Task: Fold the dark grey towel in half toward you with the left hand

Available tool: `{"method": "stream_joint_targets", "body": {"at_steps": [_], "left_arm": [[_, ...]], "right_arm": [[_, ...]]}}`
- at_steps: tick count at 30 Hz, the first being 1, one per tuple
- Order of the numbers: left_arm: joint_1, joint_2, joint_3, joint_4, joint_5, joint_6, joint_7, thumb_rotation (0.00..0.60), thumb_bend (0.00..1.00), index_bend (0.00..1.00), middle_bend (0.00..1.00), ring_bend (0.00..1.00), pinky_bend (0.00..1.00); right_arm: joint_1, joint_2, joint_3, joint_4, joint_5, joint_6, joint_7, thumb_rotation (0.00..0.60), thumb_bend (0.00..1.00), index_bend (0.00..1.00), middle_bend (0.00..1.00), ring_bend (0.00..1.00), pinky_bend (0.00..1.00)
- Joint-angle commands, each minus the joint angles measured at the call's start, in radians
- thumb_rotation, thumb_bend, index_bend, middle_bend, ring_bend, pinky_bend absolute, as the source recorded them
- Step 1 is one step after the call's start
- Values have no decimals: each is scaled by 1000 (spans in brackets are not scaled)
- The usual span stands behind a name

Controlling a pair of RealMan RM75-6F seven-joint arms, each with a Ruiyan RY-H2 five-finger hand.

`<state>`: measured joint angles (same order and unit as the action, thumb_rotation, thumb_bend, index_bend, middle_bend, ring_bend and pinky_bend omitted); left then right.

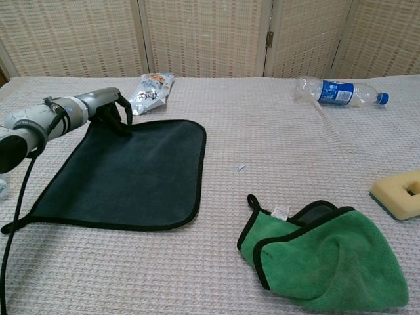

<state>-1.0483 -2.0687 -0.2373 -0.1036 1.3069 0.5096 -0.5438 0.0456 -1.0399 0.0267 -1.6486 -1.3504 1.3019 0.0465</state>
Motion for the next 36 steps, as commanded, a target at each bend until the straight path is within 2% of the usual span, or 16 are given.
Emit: {"method": "stream_joint_targets", "body": {"at_steps": [1,5,13,18,22,36], "left_arm": [[4,-12,-15,7,-17,25,25,600,323,639,1000,1000,1000],[5,-10,-22,-1,-24,38,32,600,343,682,1000,1000,1000],[12,3,-15,-16,-18,50,9,600,564,703,1000,1000,1000],[18,8,-9,-20,-11,75,-1,600,641,719,1000,1000,1000],[30,17,2,-34,1,102,-14,600,670,717,1000,1000,1000],[145,60,62,-151,66,360,-21,600,674,716,1000,1000,1000]], "right_arm": [[-1,0,-1,-1,-3,2,1,600,347,0,0,0,0],[-1,0,-2,-1,-6,3,5,600,347,0,0,0,0],[-2,1,-3,-1,-11,8,6,600,347,0,0,0,0],[0,-1,-4,-2,-15,8,4,600,348,0,0,0,0],[-1,-2,-5,-4,-20,13,-2,600,348,0,0,0,0],[-12,-3,-26,-22,-81,50,-14,600,348,0,0,0,0]]}}
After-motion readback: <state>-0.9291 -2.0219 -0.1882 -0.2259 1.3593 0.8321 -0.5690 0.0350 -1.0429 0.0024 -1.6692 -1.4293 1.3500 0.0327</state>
